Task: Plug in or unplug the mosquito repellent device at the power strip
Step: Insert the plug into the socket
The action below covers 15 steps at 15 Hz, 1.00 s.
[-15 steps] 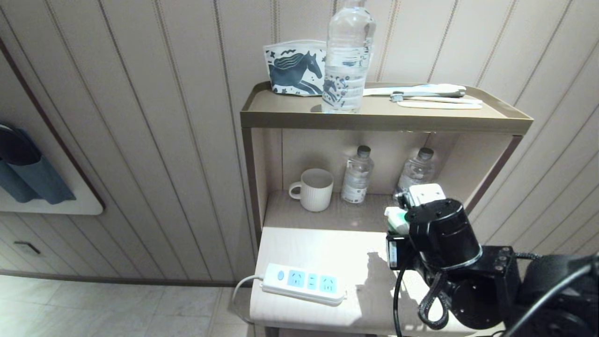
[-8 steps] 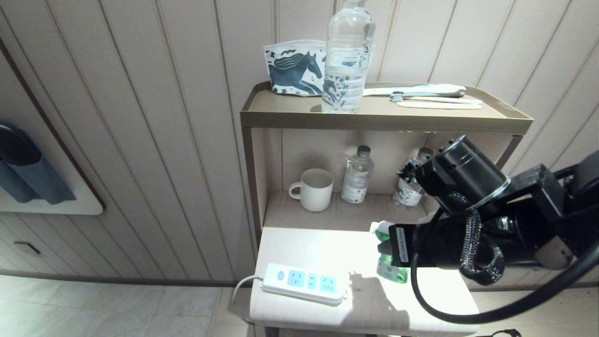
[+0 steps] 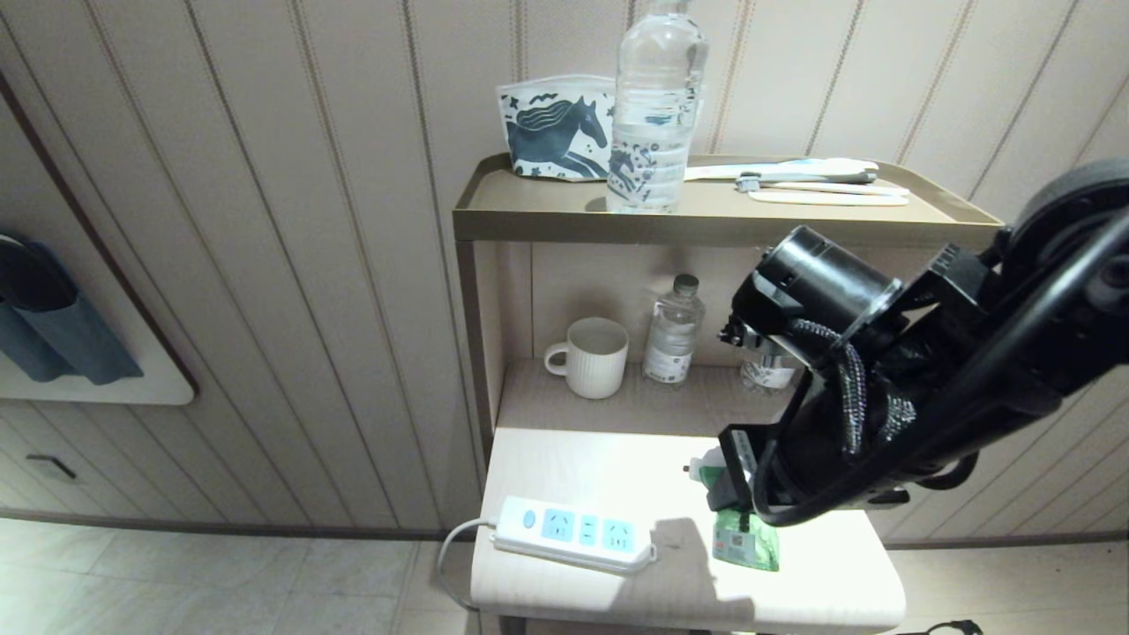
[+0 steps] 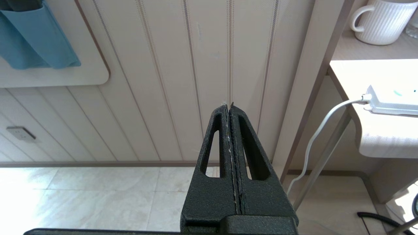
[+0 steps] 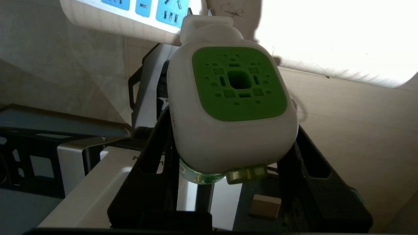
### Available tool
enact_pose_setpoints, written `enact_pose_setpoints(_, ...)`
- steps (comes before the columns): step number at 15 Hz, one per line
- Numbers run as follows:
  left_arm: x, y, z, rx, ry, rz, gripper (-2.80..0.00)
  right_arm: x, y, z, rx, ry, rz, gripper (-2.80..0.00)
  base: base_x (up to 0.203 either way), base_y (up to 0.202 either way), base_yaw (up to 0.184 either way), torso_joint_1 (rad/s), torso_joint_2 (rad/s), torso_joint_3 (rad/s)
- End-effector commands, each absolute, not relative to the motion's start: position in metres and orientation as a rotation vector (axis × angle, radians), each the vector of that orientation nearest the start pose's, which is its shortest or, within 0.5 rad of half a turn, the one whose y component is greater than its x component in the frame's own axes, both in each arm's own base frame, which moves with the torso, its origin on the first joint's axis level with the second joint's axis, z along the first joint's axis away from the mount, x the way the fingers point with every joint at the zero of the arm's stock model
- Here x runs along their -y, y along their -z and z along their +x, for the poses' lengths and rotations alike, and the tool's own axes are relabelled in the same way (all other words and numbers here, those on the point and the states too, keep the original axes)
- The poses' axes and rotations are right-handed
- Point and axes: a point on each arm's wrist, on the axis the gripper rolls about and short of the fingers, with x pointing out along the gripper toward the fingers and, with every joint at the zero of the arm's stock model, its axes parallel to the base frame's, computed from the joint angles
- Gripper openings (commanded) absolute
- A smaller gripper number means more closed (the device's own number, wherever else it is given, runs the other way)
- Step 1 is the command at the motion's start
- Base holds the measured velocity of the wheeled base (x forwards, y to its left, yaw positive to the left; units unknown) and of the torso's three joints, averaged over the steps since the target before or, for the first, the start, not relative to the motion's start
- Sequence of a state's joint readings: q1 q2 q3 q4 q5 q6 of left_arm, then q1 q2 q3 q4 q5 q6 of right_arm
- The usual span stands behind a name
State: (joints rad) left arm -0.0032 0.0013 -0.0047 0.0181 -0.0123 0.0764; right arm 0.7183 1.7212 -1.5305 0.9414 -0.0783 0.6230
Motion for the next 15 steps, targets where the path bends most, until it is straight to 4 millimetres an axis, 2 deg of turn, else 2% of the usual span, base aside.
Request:
enact_pose_setpoints(1, 0.0, -0.075, -0.023, -0.015, 0.016, 0.077, -2.8, -0.194, -0.247, 0.223, -1.212, -0.2, 0.074, -2.8, 0.0, 0.0, 0.0, 0.0, 0.0, 0.0)
enact_pose_setpoints(5, 0.0, -0.075, -0.023, -0.015, 0.016, 0.077, -2.8, -0.229, -0.244, 0.234, -1.267, -0.237, -0.025, -2.8, 0.0, 0.0, 0.0, 0.0, 0.0, 0.0)
enact_pose_setpoints(8, 0.0, -0.075, -0.023, -0.015, 0.016, 0.077, -2.8, -0.253, -0.223, 0.233, -1.325, -0.293, -0.176, -2.8, 0.0, 0.0, 0.0, 0.0, 0.0, 0.0)
enact_pose_setpoints(11, 0.0, -0.075, -0.023, -0.015, 0.016, 0.077, -2.8, -0.262, -0.209, 0.241, -1.338, -0.315, -0.242, -2.8, 0.0, 0.0, 0.0, 0.0, 0.0, 0.0)
enact_pose_setpoints(15, 0.0, -0.075, -0.023, -0.015, 0.016, 0.077, -2.8, -0.262, -0.208, 0.243, -1.286, -0.265, -0.278, -2.8, 0.0, 0.0, 0.0, 0.0, 0.0, 0.0)
